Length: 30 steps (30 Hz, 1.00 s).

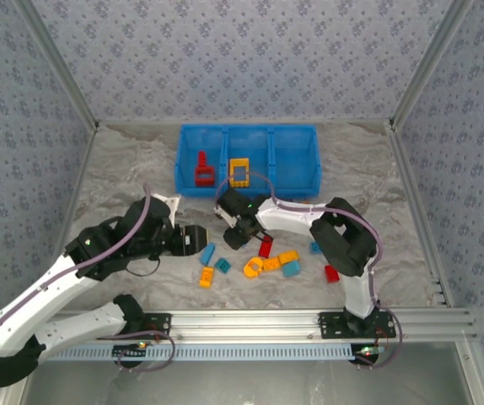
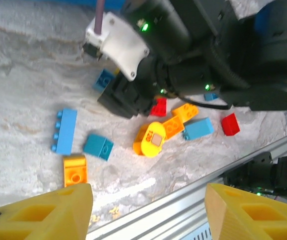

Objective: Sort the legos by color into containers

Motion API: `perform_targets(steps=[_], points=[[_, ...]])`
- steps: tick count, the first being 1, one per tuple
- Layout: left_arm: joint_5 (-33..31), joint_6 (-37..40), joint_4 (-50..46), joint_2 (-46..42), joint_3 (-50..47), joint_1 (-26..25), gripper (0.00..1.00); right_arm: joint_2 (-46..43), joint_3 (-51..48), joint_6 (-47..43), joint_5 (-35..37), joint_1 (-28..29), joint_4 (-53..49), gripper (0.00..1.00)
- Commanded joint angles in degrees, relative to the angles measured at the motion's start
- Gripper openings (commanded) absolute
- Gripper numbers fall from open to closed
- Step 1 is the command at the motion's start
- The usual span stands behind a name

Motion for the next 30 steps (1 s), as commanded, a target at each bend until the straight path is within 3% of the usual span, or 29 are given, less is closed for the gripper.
perform_targets(steps=[1, 5, 9, 13, 16, 24, 30], points=[[1.5, -3.6, 3.1, -2.5, -1.4, -1.0, 0.61, 1.2, 0.8, 1.0, -0.6, -0.7, -0.2, 0.44], [1.5, -2.9, 5.8, -2.0, -1.7, -2.9, 0.61, -1.5, -0.3, 2.5, 2.4, -0.7, 0.4, 0.31], [-0.5, -2.3, 10.0, 1.8, 0.8, -5.5, 0.61, -10.0, -2.6, 5.2, 5.9, -2.0, -0.3, 0.29], [-5.5, 0.1, 13.3, 9.2, 6.3, -8.5, 0.61, -18.9, -4.2, 8.3, 7.5, -8.4, -2.2, 0.32], [-9.2, 1.1, 16.8, 14.3, 9.1, -9.4, 0.6, -20.7, -3.6, 9.2, 6.5, -14.7, -2.6, 0.32], [-19.2, 4.5, 19.5, 27.0, 19.8, -12.3, 0.59, -9.7, 6.0, 11.3, -1.0, -28.8, -1.6, 0.31], [-23.2, 6.6, 18.4, 35.7, 27.5, -15.5, 0.59, 2.0, 17.7, 11.2, -3.5, -32.0, -5.4, 0.31]])
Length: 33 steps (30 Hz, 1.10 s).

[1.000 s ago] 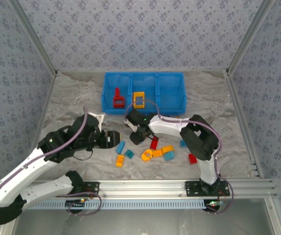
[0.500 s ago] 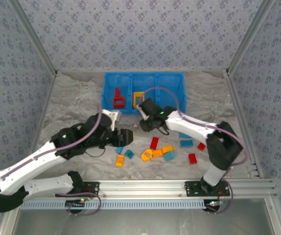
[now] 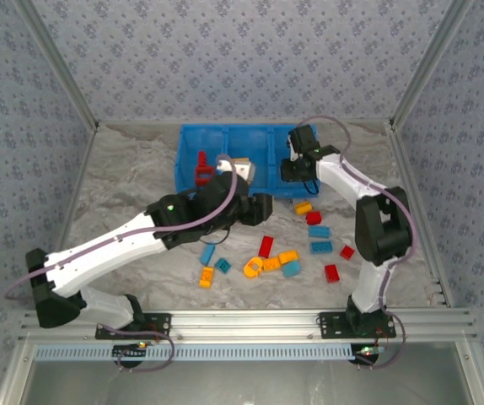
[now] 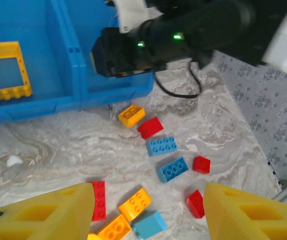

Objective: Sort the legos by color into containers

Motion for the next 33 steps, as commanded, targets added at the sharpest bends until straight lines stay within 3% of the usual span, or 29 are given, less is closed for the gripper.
perform_targets(steps=[1, 10, 16, 27, 33], points=[[-4.8, 2.6, -0.3, 3.3, 4.1, -1.9, 0.59, 4.1, 6.2, 1.0, -3.1, -0.9, -4.0, 0.32], [-10.0, 2.8, -2.9, 9.6, 8.8, -5.4, 0.59, 12.9, 13.2, 3.1, -5.1, -2.1, -7.8, 0.43], [-10.7, 2.0, -4.3, 9.9, 8.8, -5.5, 0.58, 13.6, 14.0, 3.5, -5.5, -2.6, -8.2, 0.51], [-12.3, -1.2, -8.5, 6.7, 4.7, -5.6, 0.57, -0.7, 11.4, 3.1, -2.0, -2.2, -7.2, 0.5], [-12.9, -5.8, -11.4, 1.8, -1.7, -5.5, 0.56, -17.1, 0.7, 3.0, -1.0, -0.1, -1.5, 0.49]])
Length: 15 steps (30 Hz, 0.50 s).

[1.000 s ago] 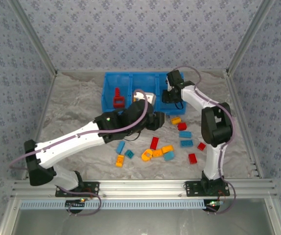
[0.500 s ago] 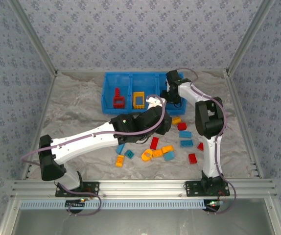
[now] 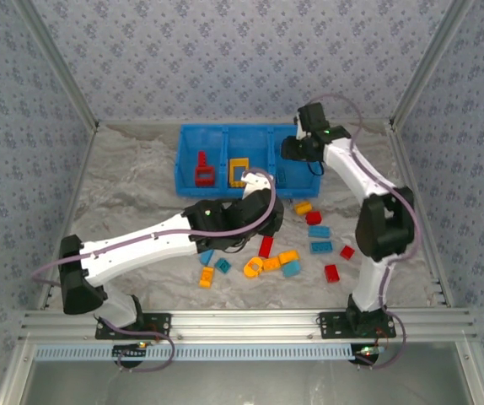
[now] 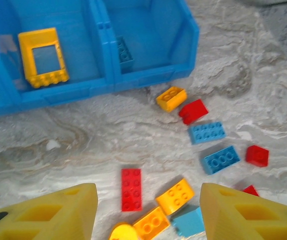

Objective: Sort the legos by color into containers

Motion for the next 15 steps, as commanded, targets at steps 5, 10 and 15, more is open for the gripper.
perform_targets(steps=[5, 10, 15], points=[[-1.0, -8.3, -7.9, -8.4, -9.8, -0.3, 0.56, -25.6, -20.2, -2.2, 0.0, 9.2, 9.3, 0.49], [0.6, -14.4, -10.4, -12.6, -17.3, -0.3, 0.56, -40.1, -34.1, -3.9, 0.1, 20.4, 10.8, 0.5], [3.0, -18.5, -11.7, -16.6, -24.1, -0.3, 0.56, -50.2, -41.4, -1.9, 1.1, 30.8, 7.9, 0.51]])
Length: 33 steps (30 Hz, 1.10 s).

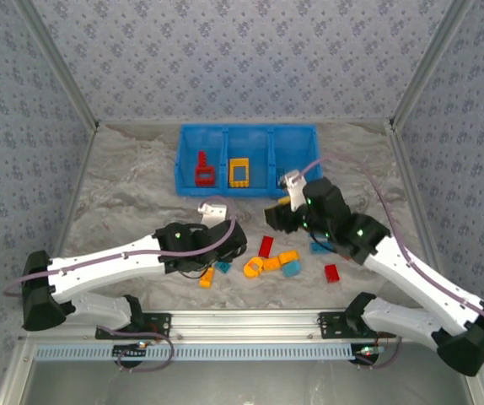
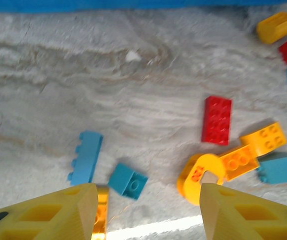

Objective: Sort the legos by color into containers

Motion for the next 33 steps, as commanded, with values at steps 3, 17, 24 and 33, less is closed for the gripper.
perform_targets(steps=[3, 17, 24, 33], points=[[3.4, -5.6, -3.7, -4.4, -6.1, -0.3, 0.56, -7.5, -4.1, 2.2, 0.2, 8.2, -3.2, 0.53], [17.9, -0.2, 12.0, 1.7, -21.1, 4.4, 0.64, -6.8, -15.0, 7.2, 8.1, 37.2, 5.9, 0.73], [18.9, 1.3, 13.3, 8.2, -21.8, 5.0, 0.6, -3.8, -14.8, 9.2, 12.2, 40.3, 8.9, 0.74], [15.8, 1.0, 12.3, 7.4, -21.2, 5.2, 0.3, -3.0, -12.9, 7.8, 14.0, 39.5, 7.2, 0.73]])
